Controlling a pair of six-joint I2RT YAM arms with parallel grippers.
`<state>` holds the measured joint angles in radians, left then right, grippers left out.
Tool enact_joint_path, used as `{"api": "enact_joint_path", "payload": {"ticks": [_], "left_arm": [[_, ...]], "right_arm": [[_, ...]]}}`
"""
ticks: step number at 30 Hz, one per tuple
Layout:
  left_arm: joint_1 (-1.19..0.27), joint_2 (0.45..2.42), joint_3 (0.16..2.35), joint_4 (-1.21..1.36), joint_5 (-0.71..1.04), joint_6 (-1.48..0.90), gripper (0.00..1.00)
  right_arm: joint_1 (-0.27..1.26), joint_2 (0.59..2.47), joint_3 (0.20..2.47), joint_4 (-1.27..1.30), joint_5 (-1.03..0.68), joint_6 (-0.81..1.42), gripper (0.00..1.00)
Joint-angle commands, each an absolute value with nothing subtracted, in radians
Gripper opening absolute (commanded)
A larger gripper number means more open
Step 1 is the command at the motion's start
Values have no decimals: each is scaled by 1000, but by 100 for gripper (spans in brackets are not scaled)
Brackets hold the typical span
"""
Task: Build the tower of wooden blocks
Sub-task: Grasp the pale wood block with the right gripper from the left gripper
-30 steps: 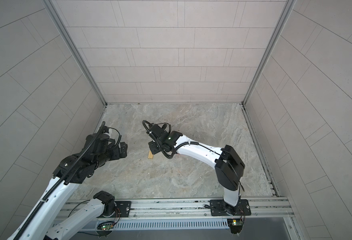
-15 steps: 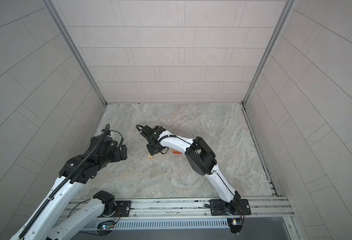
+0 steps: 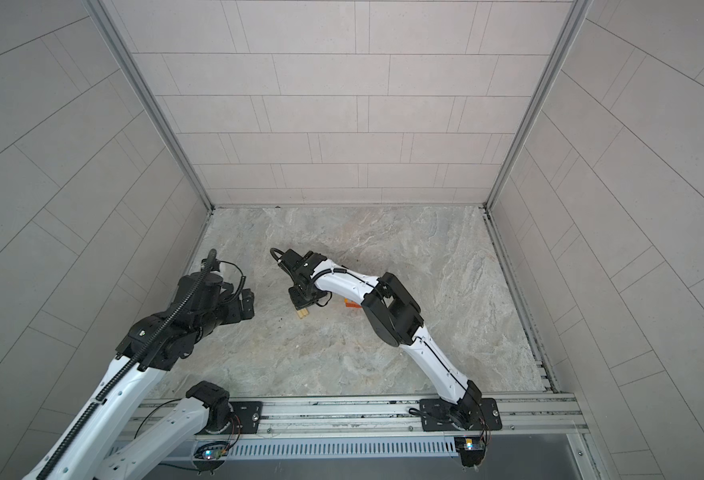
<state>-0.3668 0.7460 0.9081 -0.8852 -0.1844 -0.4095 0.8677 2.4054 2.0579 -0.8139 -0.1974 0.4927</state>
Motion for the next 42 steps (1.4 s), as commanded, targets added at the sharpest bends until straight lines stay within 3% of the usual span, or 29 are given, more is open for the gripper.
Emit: {"api": "enact_joint_path", "payload": {"ticks": [1,17,19,24,27,31,42], "left_arm": [[-362,739,898,-870,-190,-399,100],[-362,731,896,-870,-202,-400,100],[-362,728,896,-871,-208,-400,100],[-361,710,897,-871,-226,-405,100],[-360,699,895,-872,-234,-408,100],[-361,693,895,-876,-238,-411,100],[-360,675,895,-875,-238,-413,100]], "right_arm": [[874,2431,2100,-822,-218,500,0],[907,2435,2174,-860,-223,474,2],[907,2412,2155,-849,-183,482,14],[917,2338,2092,-832,-84,553,58],[941,2288,2019,-780,-21,605,74],[965,2264,1972,-745,34,670,81],[1011,2278,1940,-716,159,906,85]]}}
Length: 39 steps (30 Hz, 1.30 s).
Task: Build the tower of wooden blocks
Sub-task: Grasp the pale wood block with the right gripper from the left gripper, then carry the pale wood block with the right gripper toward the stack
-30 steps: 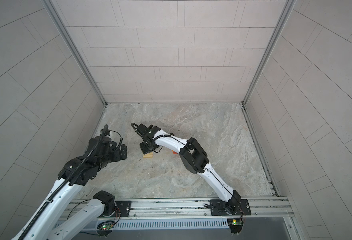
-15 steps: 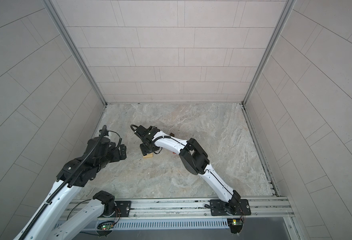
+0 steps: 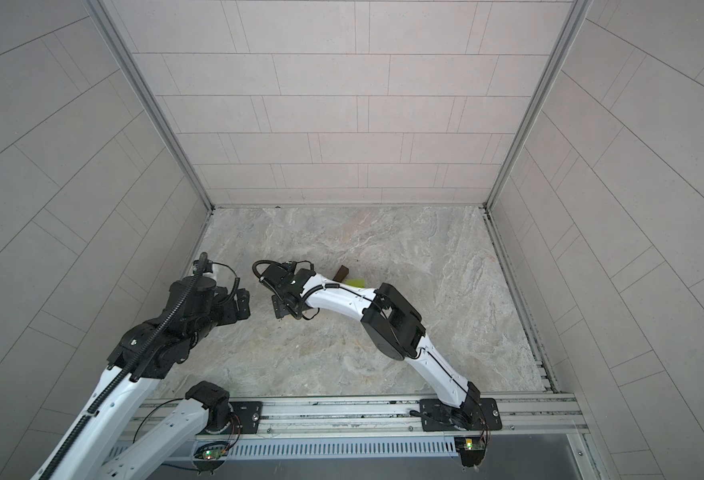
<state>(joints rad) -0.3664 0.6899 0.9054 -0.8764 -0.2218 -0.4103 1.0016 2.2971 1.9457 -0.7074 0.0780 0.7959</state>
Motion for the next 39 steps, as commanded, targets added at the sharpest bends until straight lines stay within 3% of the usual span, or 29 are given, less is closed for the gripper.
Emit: {"api": "enact_joint_path", "payload": {"ticks": [1,18,39], "left_arm": [[-361,671,894,-875,-237,-413,100],[-370,635,891,-875,-252,-417,100],[-376,622,890,-880,-271,-422,100]], "right_arm": [[1014,2282,1939,-712,164,921,85],[1041,2385,2012,-749,182,986,84],[1040,2415,2034,-785,186,962,60]]}}
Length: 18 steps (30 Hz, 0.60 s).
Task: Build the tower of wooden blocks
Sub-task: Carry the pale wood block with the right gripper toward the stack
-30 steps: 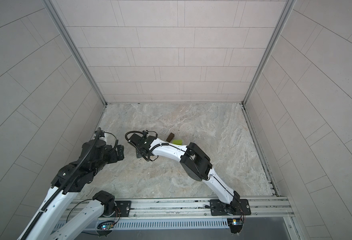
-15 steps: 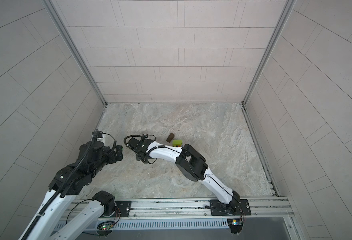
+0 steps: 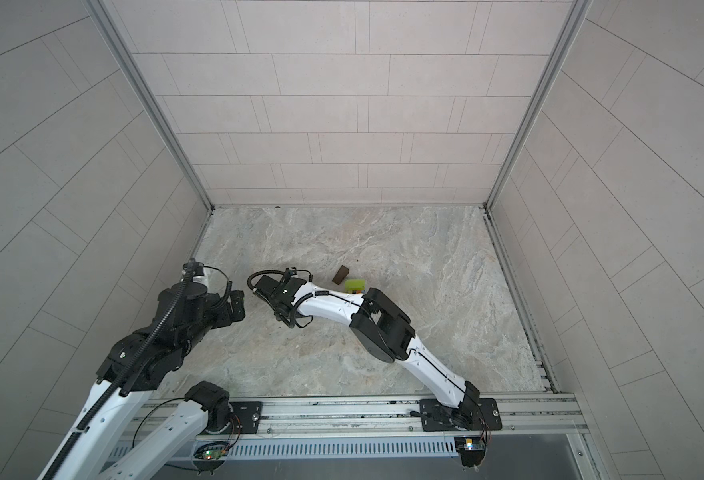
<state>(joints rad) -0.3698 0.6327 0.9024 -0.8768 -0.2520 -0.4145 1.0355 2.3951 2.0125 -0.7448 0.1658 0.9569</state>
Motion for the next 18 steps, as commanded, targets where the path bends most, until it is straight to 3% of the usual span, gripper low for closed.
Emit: {"api": "enact_joint_path", "payload": {"ticks": [1,18], "left_arm": [[-376,623,891,-880,-271,-422,100],[-376,620,885,-884,-287,-408,100]], "right_arm": [[1040,2409,2036,-790,187,955,59],[1007,2178,2062,-952,258,878,55]]}}
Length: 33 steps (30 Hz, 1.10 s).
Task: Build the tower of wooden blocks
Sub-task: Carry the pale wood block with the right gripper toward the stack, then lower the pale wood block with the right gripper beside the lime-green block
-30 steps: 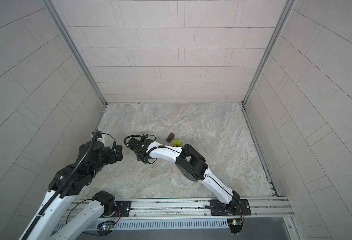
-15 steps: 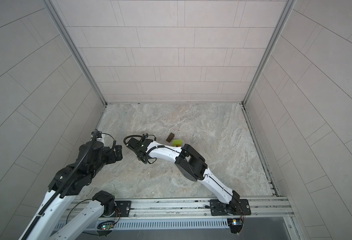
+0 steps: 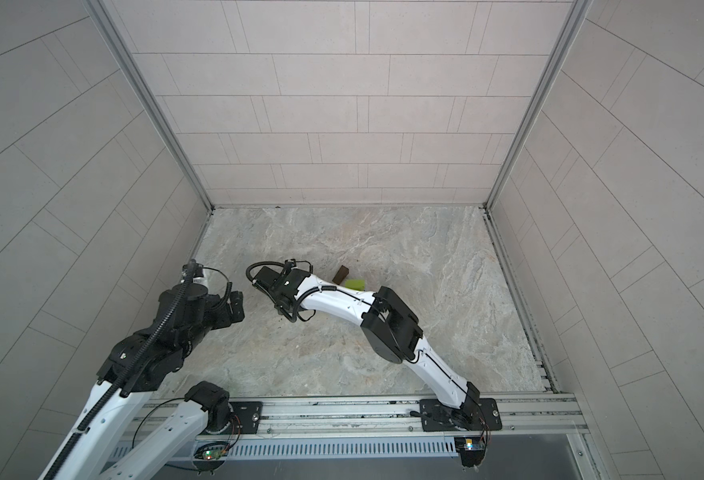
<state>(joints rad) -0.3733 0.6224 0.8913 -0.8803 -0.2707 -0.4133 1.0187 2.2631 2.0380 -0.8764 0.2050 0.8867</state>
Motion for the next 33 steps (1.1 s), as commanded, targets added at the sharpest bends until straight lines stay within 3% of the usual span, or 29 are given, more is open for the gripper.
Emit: {"api": "enact_joint_path", "payload": {"ticks": [1,7,18,33], "left_arm": [[-376,623,886,-884,-285,-408,100],[-377,627,887,-883,-274,-408,100],[-389,634,885,-876,-251,-405,100],[-396,627,885,-875,-250,-405,100]], "right_arm": [[1002,2162,2060,-971,264,876,56],[976,2062,2021,-1086,312,871,55],[908,1788,1691,-1051,337,898,55],[861,1735,1489,-935,239,937,56]]}}
